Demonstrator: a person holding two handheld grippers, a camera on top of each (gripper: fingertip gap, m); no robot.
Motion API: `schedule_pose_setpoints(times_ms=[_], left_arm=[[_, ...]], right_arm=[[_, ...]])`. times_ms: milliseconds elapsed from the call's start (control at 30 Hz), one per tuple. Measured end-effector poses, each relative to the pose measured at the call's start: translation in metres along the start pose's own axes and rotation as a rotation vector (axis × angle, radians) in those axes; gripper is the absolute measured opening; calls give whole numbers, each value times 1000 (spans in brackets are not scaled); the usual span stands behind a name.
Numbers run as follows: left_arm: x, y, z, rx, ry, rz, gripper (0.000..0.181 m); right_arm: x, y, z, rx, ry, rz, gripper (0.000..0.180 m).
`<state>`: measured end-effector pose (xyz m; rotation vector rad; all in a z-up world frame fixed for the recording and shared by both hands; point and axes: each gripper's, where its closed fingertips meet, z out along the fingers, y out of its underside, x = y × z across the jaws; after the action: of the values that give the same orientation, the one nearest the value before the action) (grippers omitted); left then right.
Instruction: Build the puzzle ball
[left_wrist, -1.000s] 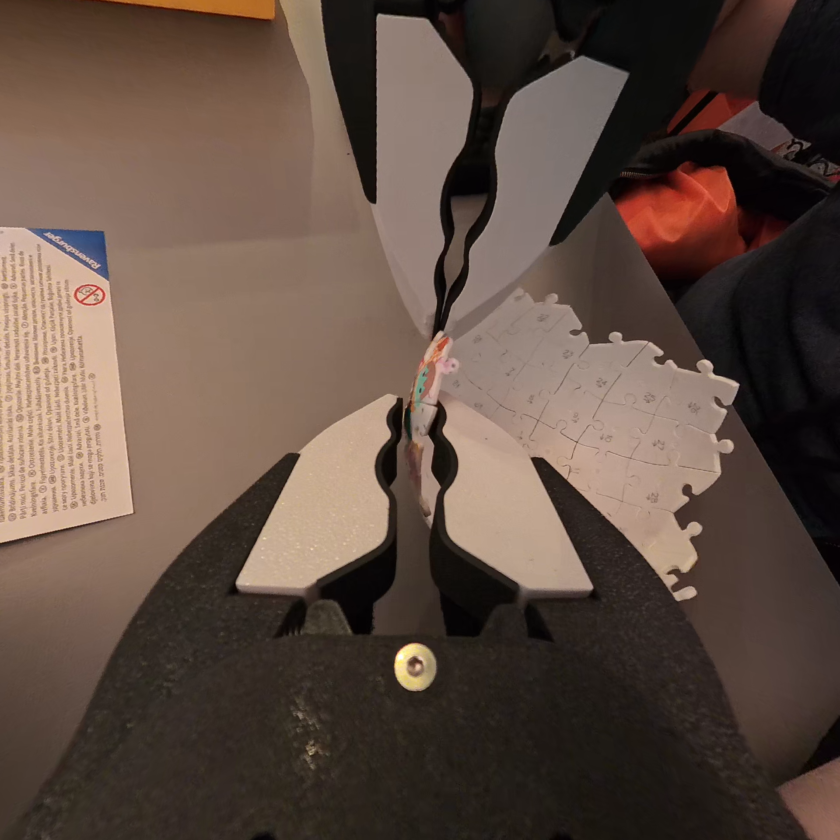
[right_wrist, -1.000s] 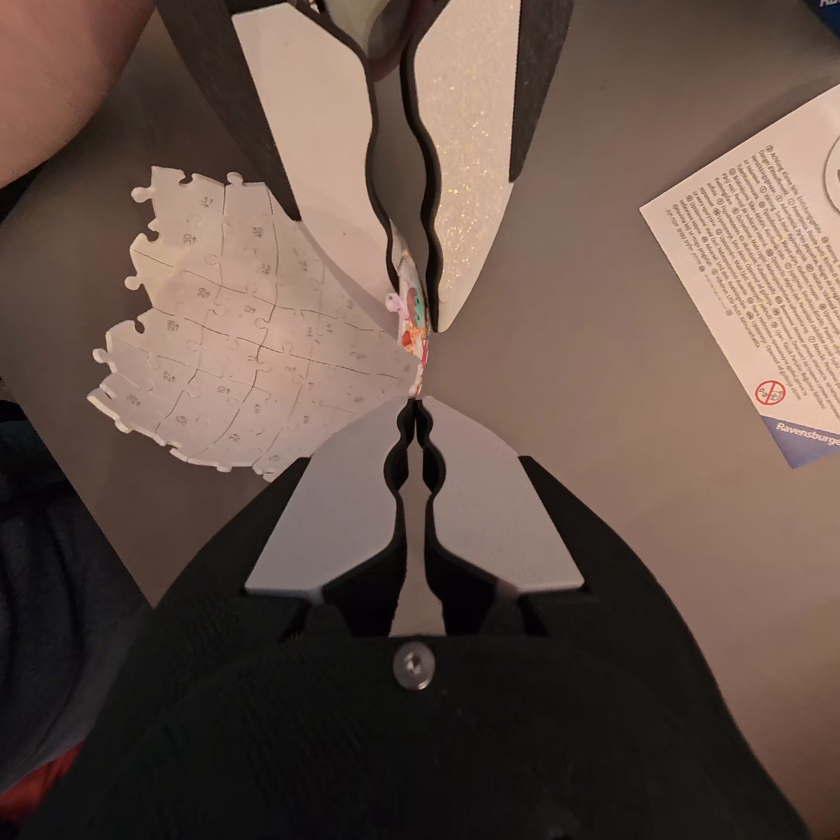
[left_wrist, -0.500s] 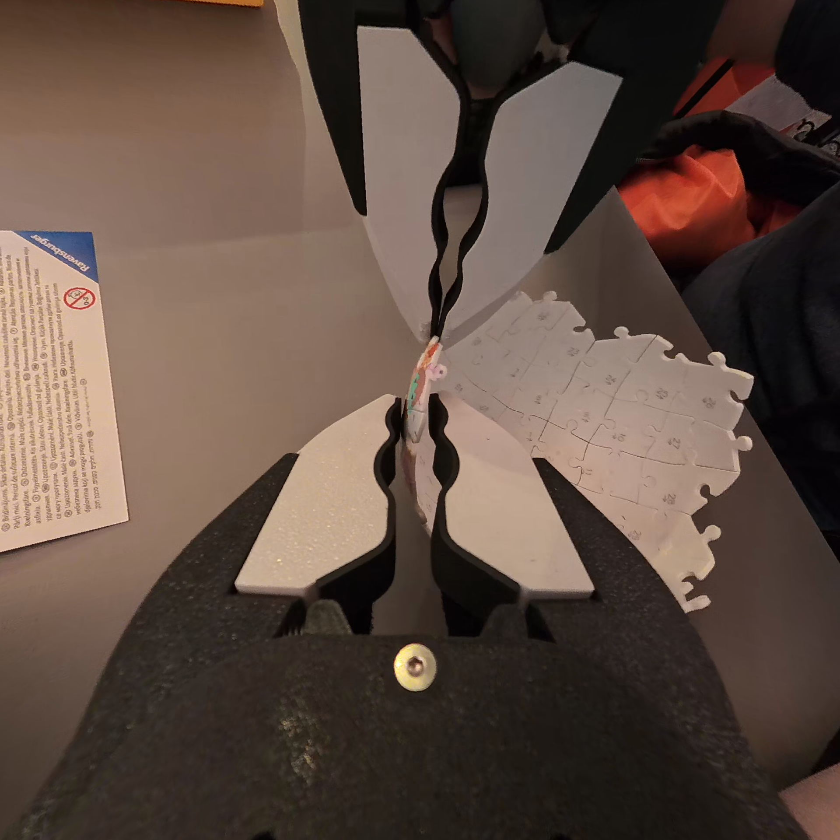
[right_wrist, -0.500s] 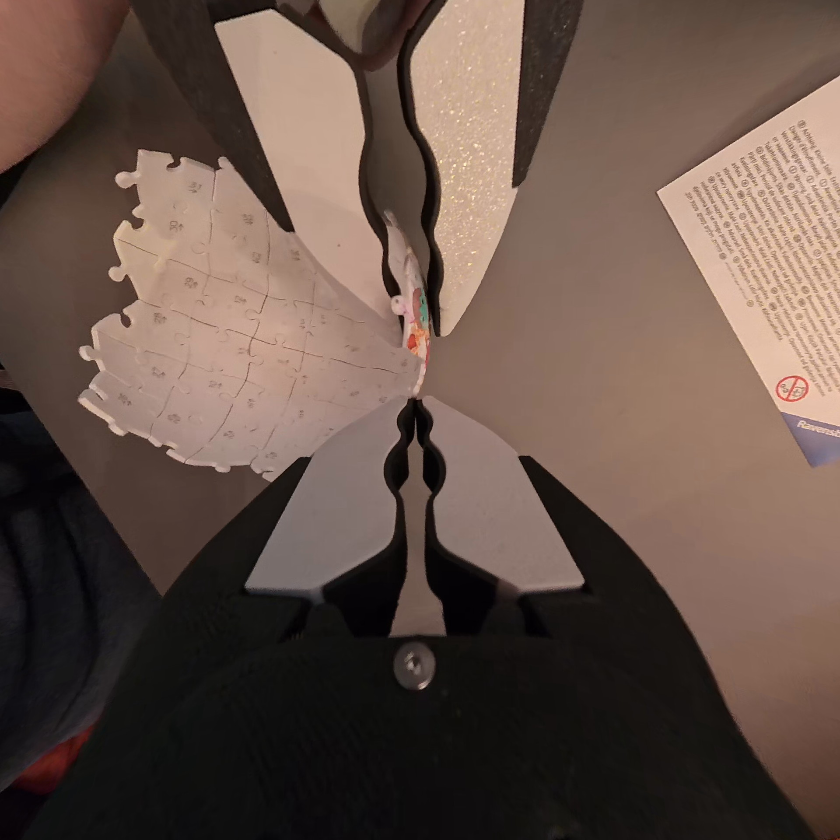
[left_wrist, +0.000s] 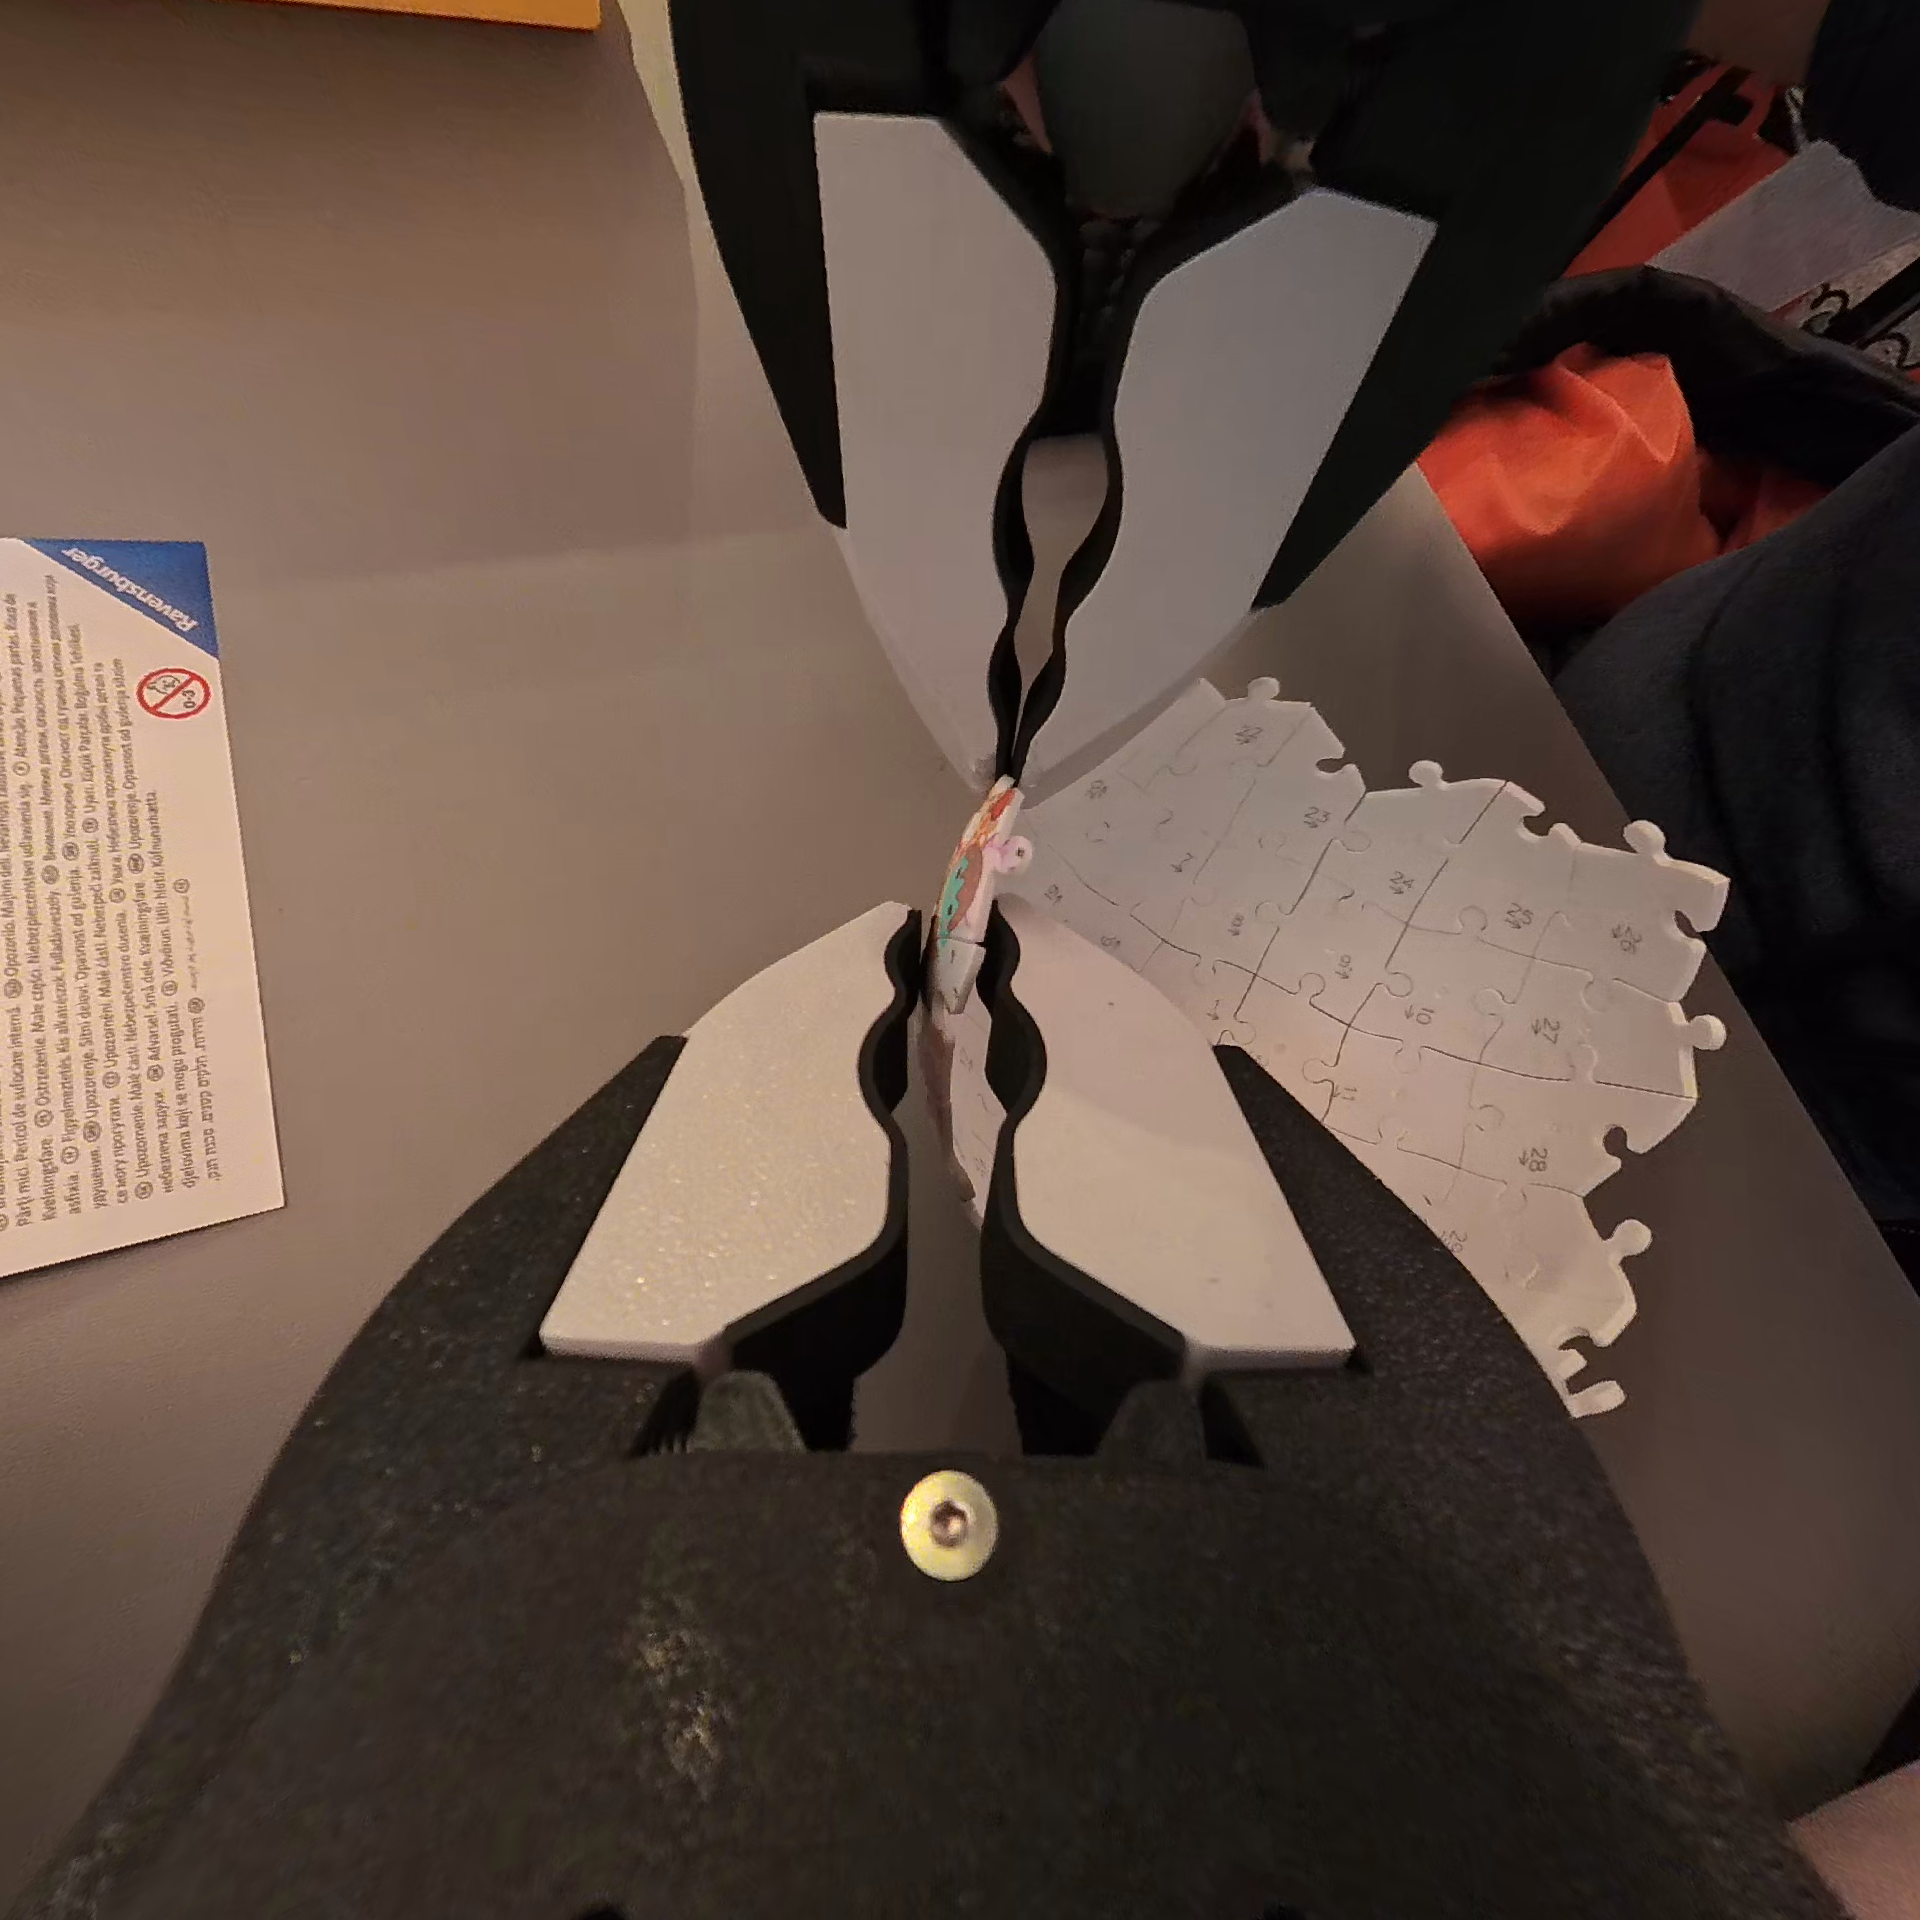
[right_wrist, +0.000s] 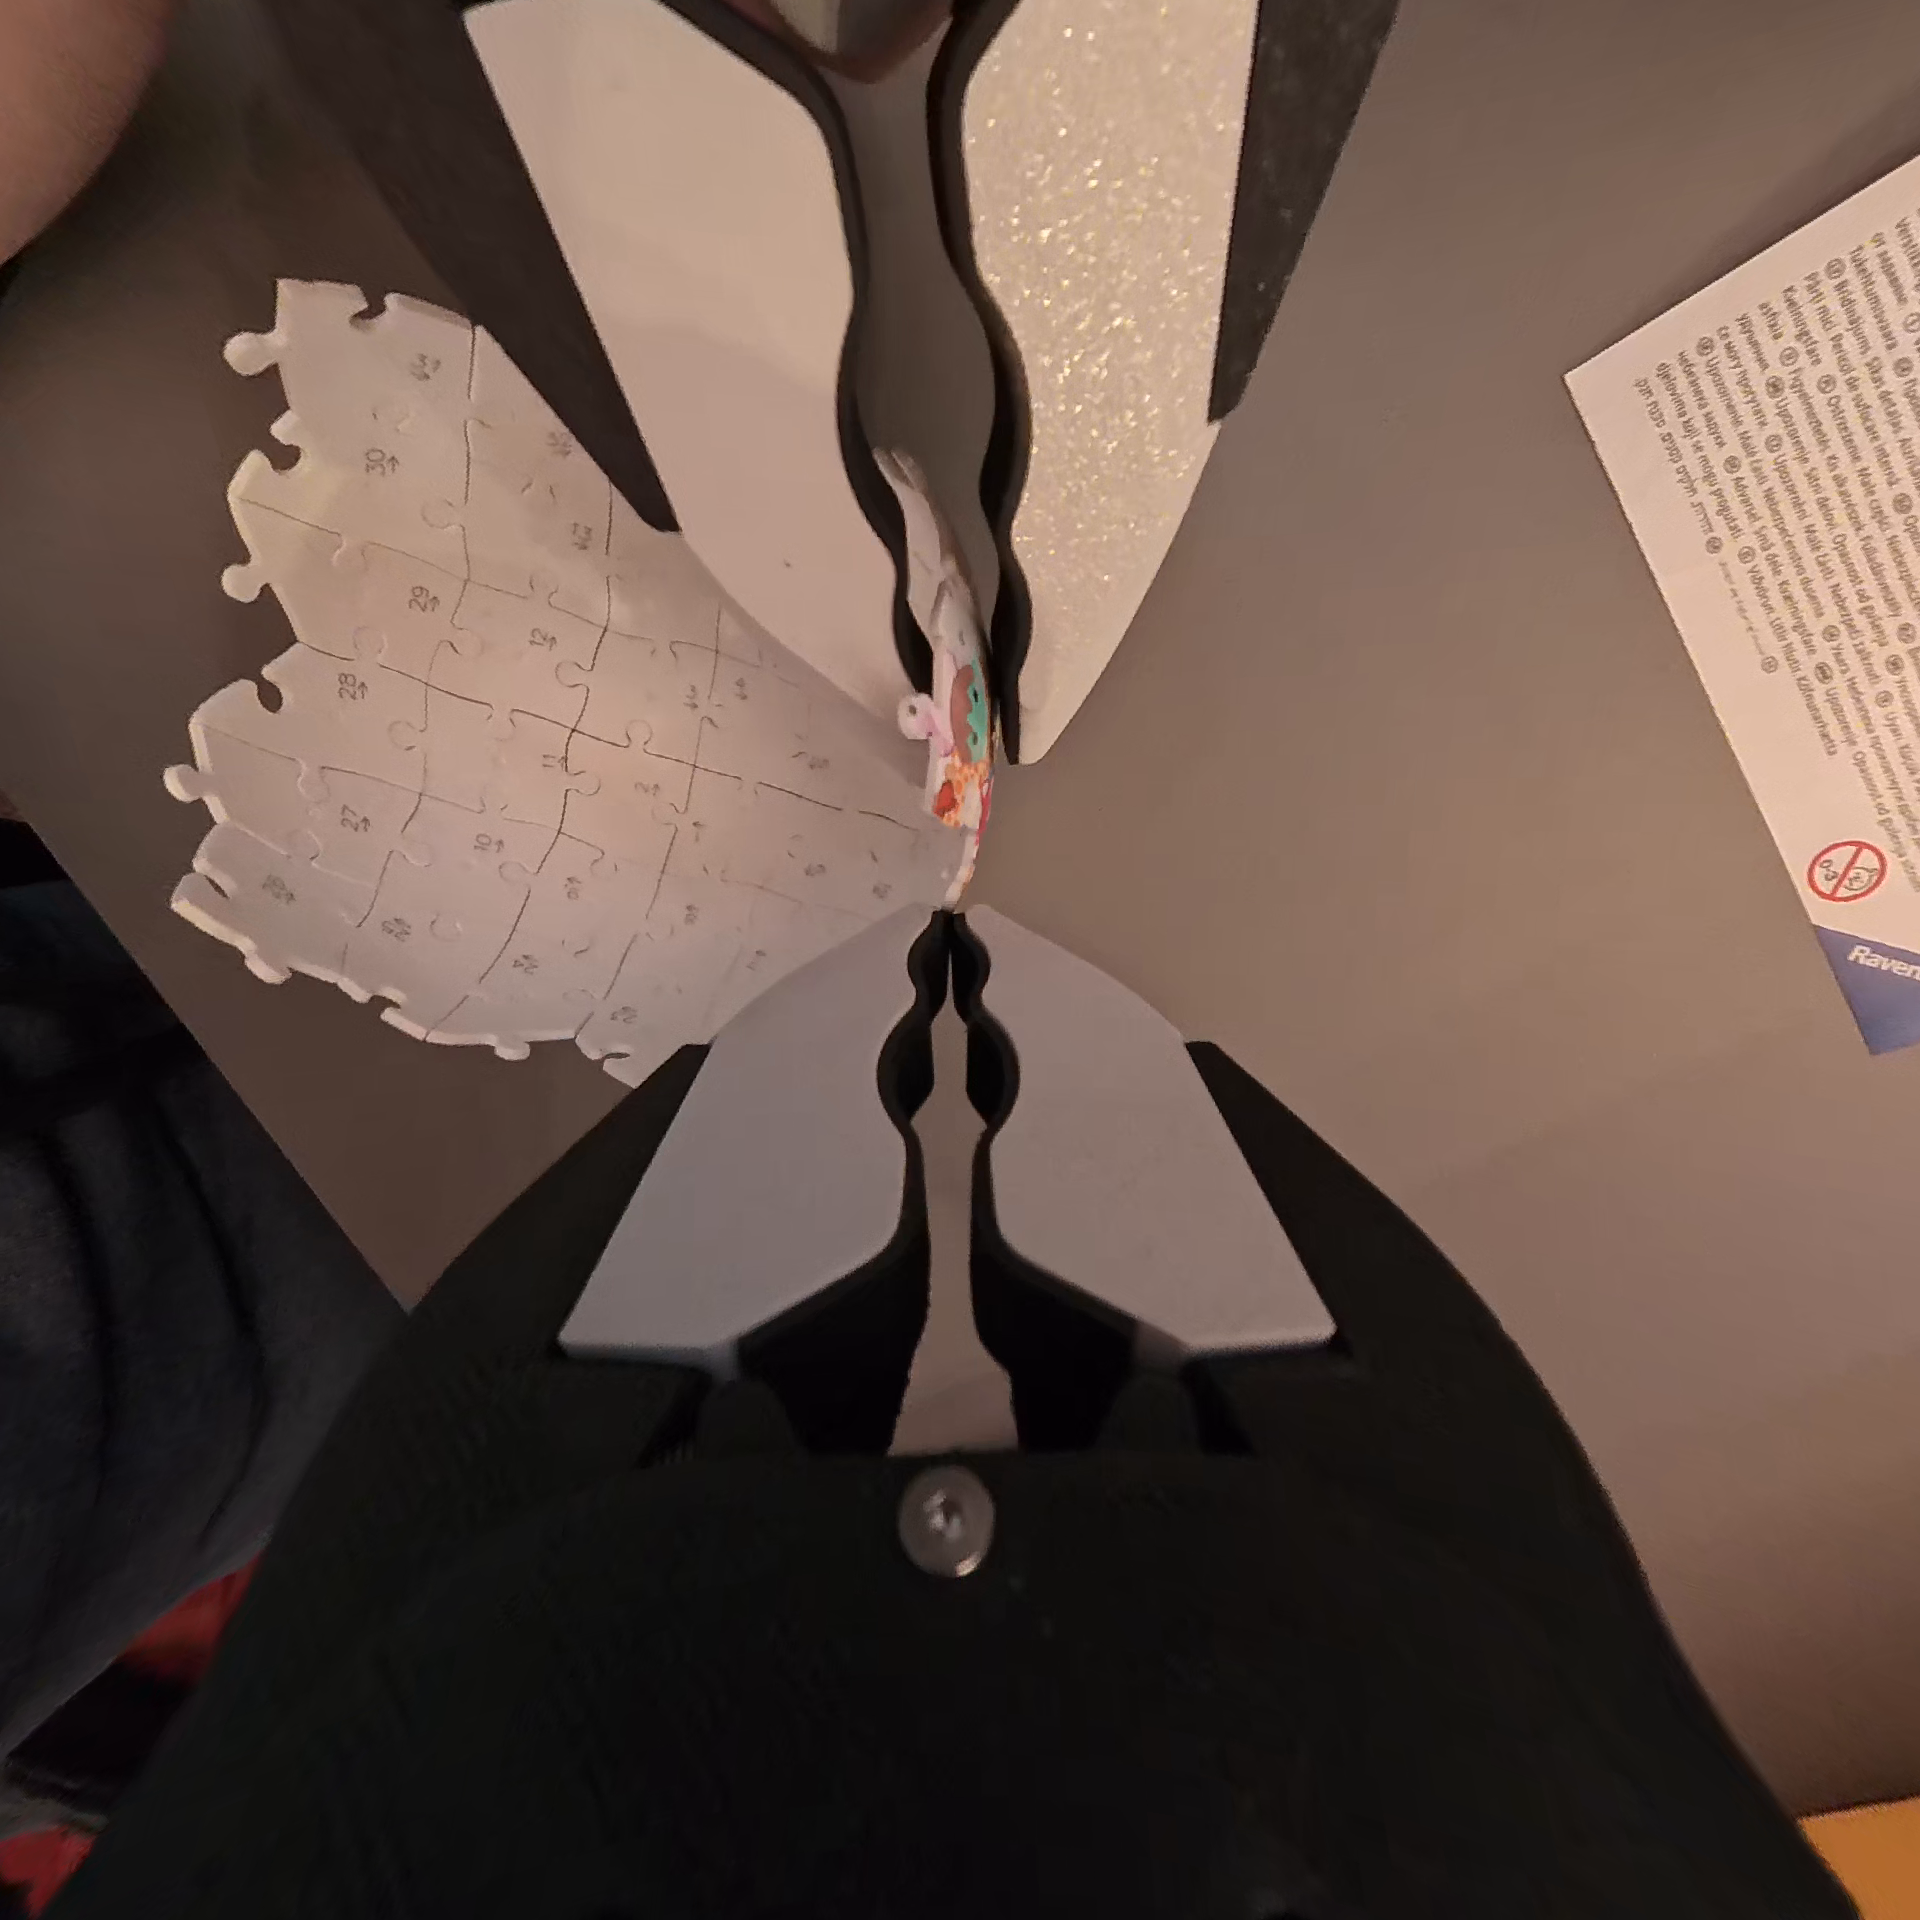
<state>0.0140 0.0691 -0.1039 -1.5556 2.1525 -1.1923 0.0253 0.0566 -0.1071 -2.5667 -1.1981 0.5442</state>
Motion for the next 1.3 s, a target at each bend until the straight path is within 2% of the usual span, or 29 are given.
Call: schedule_pose_setpoints(times_ms=[333,667,867,1300], left_arm=[[-1,0,2,-4,-9,5,5],[-1,0,2,-1,-9,6,5],[-1,0,3,-5,-10,9,5],[-1,-2,4,-9,-12,-3,5]], right_arm=[[2,1,0,-1,15,16,9],[2,-1,7,-10,-87,93,16],[-2,-1,13,-46,-122,126,8],[-2,2,16,-61,-94,190,6]])
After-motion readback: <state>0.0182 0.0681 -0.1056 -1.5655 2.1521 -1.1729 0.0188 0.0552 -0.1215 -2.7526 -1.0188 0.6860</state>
